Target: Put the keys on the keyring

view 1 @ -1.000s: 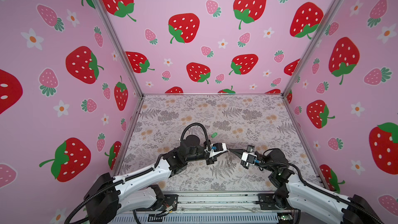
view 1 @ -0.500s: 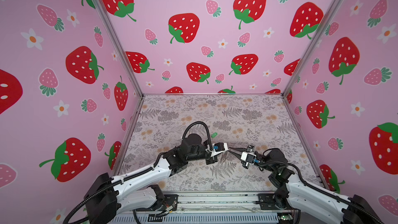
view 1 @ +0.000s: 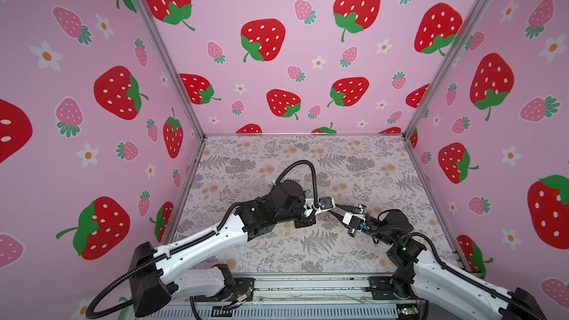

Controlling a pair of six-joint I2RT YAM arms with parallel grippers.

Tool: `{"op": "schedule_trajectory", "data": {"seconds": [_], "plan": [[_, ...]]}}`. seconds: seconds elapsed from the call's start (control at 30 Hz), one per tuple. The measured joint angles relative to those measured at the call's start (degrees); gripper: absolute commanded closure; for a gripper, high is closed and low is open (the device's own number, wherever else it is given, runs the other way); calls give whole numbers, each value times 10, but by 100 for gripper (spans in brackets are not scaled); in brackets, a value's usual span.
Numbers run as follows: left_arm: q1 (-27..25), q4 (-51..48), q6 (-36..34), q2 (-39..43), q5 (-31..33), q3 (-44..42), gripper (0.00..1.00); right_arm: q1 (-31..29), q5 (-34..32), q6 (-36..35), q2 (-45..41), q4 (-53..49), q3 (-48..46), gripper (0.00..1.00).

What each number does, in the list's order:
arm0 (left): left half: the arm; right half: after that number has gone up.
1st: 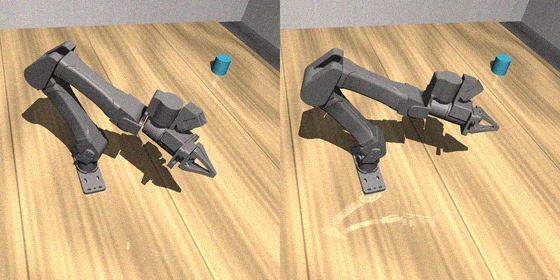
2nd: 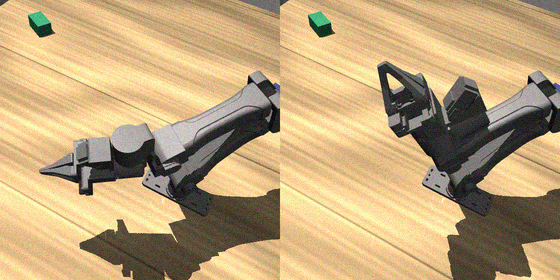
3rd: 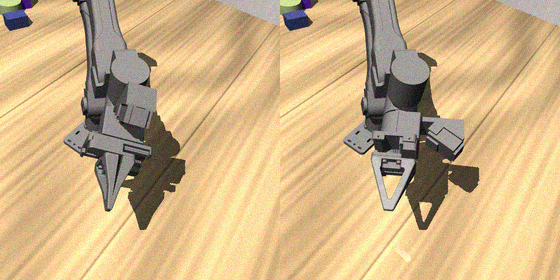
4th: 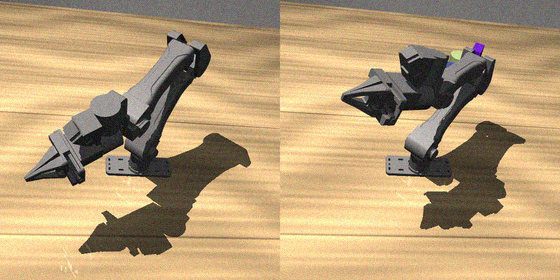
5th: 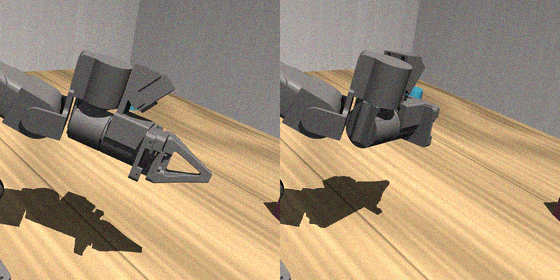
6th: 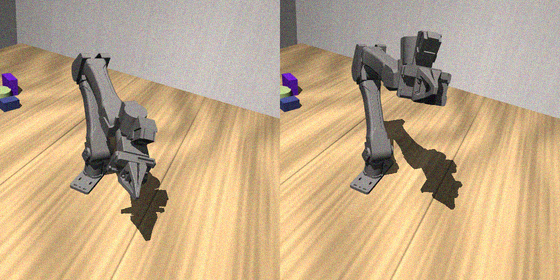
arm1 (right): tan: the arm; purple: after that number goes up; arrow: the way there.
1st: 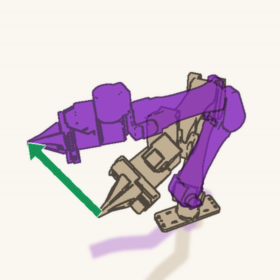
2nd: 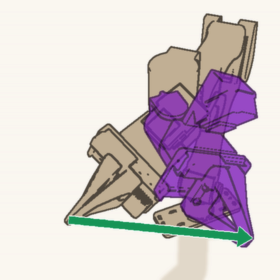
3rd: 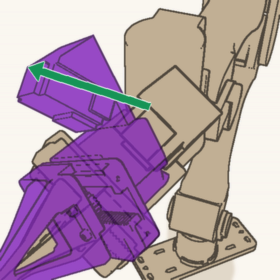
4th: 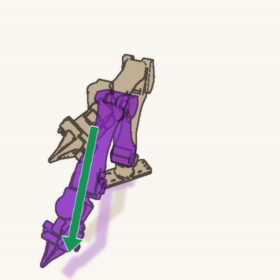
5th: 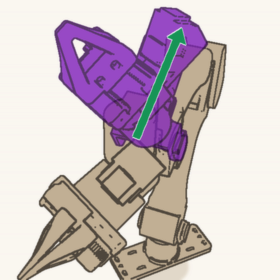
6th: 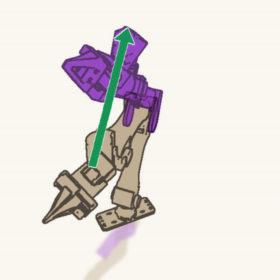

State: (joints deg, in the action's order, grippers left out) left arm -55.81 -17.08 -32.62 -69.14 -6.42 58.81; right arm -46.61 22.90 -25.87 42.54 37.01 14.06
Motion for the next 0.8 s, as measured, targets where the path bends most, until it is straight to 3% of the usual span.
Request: {"op": "schedule_trajectory", "data": {"seconds": [0.3,0.8], "plan": [[-18,-59,-6,-24,56,32,100,-16,10,2,17,4,7,76],[-31,-64,-8,-26,76,40,100,-20,-14,47,47,30,13,86]]}}
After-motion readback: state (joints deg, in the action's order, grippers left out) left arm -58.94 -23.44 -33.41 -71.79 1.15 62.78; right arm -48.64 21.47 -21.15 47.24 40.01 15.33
